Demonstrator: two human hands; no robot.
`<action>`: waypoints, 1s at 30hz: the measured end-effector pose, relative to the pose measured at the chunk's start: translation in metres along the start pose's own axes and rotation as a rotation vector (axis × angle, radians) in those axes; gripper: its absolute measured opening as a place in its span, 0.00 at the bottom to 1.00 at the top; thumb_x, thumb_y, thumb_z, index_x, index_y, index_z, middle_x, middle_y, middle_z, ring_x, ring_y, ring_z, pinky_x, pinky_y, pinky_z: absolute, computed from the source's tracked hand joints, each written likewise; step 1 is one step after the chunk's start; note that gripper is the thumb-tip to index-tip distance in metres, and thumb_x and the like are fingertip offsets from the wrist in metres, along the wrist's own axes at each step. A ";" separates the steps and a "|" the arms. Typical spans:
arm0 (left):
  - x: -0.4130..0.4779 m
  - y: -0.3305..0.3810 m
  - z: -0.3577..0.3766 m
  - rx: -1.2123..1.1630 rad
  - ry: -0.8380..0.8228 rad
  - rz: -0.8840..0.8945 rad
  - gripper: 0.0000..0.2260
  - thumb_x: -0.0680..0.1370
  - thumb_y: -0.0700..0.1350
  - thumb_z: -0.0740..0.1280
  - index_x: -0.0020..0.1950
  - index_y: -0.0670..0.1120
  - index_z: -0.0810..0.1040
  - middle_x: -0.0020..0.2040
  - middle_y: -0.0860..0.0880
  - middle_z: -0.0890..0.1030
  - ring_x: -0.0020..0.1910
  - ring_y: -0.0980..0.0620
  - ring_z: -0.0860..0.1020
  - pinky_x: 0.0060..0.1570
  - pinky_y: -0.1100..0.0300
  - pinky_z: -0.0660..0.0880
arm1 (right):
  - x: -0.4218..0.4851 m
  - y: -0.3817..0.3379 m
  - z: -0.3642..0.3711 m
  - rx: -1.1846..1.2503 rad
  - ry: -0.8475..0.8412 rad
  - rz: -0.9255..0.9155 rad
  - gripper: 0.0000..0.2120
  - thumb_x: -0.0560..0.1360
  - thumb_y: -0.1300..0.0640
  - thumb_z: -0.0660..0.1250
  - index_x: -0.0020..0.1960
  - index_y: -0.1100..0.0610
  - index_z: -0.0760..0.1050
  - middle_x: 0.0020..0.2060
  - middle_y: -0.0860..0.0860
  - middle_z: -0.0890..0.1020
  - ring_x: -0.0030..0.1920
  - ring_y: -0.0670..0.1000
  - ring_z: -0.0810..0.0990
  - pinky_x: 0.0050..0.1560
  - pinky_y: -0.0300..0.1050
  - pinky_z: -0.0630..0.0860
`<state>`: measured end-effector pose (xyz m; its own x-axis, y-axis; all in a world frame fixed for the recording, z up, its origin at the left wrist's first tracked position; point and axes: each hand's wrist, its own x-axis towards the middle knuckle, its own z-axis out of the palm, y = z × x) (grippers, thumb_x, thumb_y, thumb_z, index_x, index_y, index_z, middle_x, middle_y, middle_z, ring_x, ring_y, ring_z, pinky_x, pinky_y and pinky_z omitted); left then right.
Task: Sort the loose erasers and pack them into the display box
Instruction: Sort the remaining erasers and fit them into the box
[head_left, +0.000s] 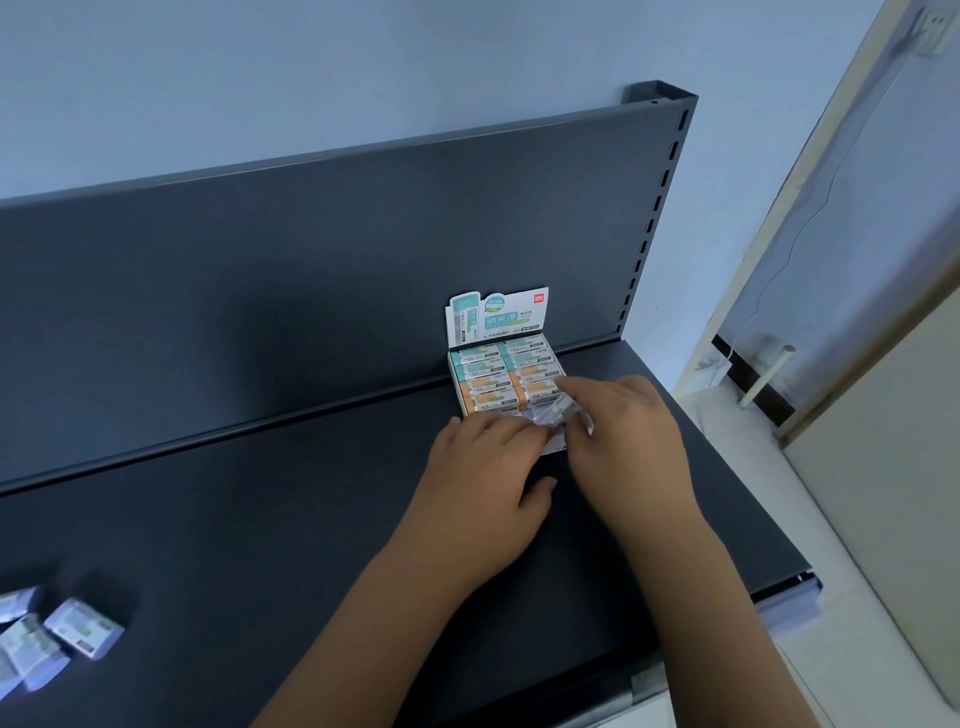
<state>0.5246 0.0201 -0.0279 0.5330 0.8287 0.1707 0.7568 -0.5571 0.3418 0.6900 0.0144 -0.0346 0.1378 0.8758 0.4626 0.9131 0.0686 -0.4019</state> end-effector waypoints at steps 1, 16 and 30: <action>0.001 0.000 0.000 0.007 -0.001 -0.007 0.20 0.77 0.55 0.61 0.67 0.54 0.74 0.62 0.58 0.77 0.64 0.52 0.71 0.65 0.48 0.69 | -0.001 -0.001 -0.001 -0.072 -0.031 -0.018 0.15 0.71 0.66 0.65 0.53 0.54 0.82 0.37 0.47 0.83 0.42 0.53 0.73 0.36 0.47 0.74; 0.006 -0.004 0.005 0.010 -0.012 -0.024 0.16 0.78 0.55 0.61 0.65 0.58 0.75 0.58 0.61 0.73 0.63 0.54 0.70 0.64 0.44 0.68 | -0.006 -0.004 -0.004 -0.162 -0.105 -0.031 0.12 0.73 0.55 0.61 0.33 0.52 0.76 0.33 0.43 0.80 0.45 0.51 0.73 0.37 0.47 0.73; 0.005 -0.002 0.003 0.012 -0.021 -0.041 0.15 0.78 0.56 0.61 0.63 0.57 0.76 0.61 0.61 0.72 0.65 0.54 0.67 0.68 0.42 0.64 | -0.009 -0.012 -0.017 -0.220 -0.313 0.072 0.11 0.76 0.50 0.61 0.50 0.47 0.82 0.51 0.43 0.79 0.51 0.50 0.72 0.47 0.47 0.74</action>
<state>0.5270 0.0256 -0.0310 0.5088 0.8499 0.1371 0.7829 -0.5231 0.3369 0.6840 -0.0026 -0.0201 0.1116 0.9804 0.1622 0.9706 -0.0725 -0.2296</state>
